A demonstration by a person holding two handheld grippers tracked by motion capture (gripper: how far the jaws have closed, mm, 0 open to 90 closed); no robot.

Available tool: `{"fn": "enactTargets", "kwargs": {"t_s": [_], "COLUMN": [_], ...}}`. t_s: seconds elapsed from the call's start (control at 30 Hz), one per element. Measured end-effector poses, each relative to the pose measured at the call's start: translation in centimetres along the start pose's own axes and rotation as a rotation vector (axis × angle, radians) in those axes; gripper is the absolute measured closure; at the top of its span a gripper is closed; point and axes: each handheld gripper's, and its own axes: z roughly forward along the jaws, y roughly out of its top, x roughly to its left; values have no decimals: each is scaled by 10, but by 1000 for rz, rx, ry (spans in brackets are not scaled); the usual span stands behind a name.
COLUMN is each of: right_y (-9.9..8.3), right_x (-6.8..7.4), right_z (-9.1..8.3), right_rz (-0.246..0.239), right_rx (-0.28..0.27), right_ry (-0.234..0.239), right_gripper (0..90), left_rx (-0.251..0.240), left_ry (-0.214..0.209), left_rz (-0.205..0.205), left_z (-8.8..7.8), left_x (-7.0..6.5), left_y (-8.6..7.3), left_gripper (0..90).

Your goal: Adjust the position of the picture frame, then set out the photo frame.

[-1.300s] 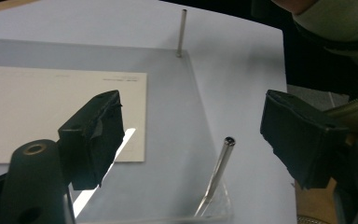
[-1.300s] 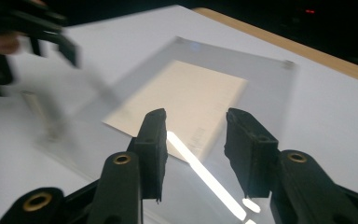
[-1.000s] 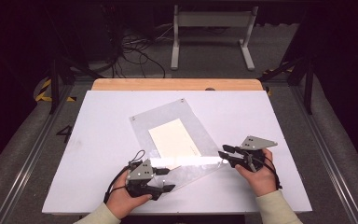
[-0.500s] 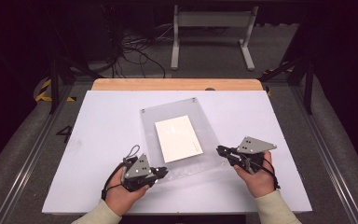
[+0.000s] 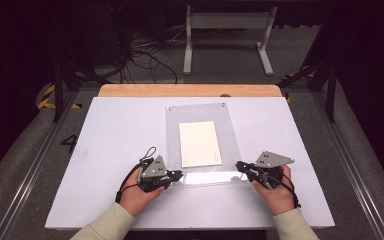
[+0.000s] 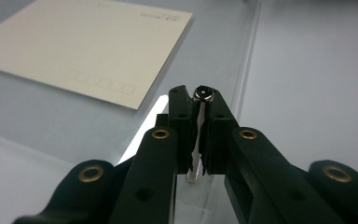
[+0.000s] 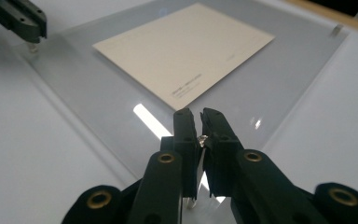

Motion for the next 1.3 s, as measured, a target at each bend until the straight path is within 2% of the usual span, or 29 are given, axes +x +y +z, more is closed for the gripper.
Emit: {"fn": "enactTargets", "kwargs": {"t_s": [0.03,0.17,0.27,0.3,0.33,0.37,0.47,0.53,0.6,0.67,0.73,0.8,0.83,0.93,1.2,1.3], "right_y": [-2,0,1,1,1,2,7,9,9,9,10,11,11,11,8,7], "right_x": [3,5,5,4,2,1,-3,-4,-6,-8,-9,-10,-10,-12,-19,-20], "right_z": [2,4,4,3,2,0,-12,-16,-18,-21,-23,-26,-28,-32,-42,-44], "right_rz": [-12,-13,-13,6,30,36,48,57,66,77,82,91,108,112,119,124], "right_rx": [-10,-10,-6,-11,-22,-33,-69,-64,-61,-59,-67,-80,-80,-92,-91,-95], "right_ry": [-1,15,23,40,55,55,63,64,65,59,69,77,77,74,60,56], "right_gripper": [844,844,829,785,743,744,711,673,669,646,639,590,581,581,576,574], "left_rx": [-7,0,-8,-27,-55,-78,-111,-130,-128,-130,-136,-117,-107,-93,-96,-98], "left_ry": [-3,13,-1,-20,-49,-76,-92,-91,-88,-102,-105,-110,-98,-94,-92,-91], "left_rz": [-11,-7,-28,-45,-81,-103,-112,-133,-164,-216,-235,-221,-209,-196,-189,-202], "left_z": [-1,-4,-5,-7,-9,-14,-25,-30,-33,-35,-35,-34,-33,-32,-28,-25], "left_x": [2,4,5,7,7,8,9,7,7,8,10,9,8,7,7,6], "left_y": [-2,-3,-4,-5,-5,-3,1,3,4,5,4,3,3,2,4,6], "left_gripper": [848,847,834,834,776,731,673,647,619,586,580,630,635,643,638,655]}}
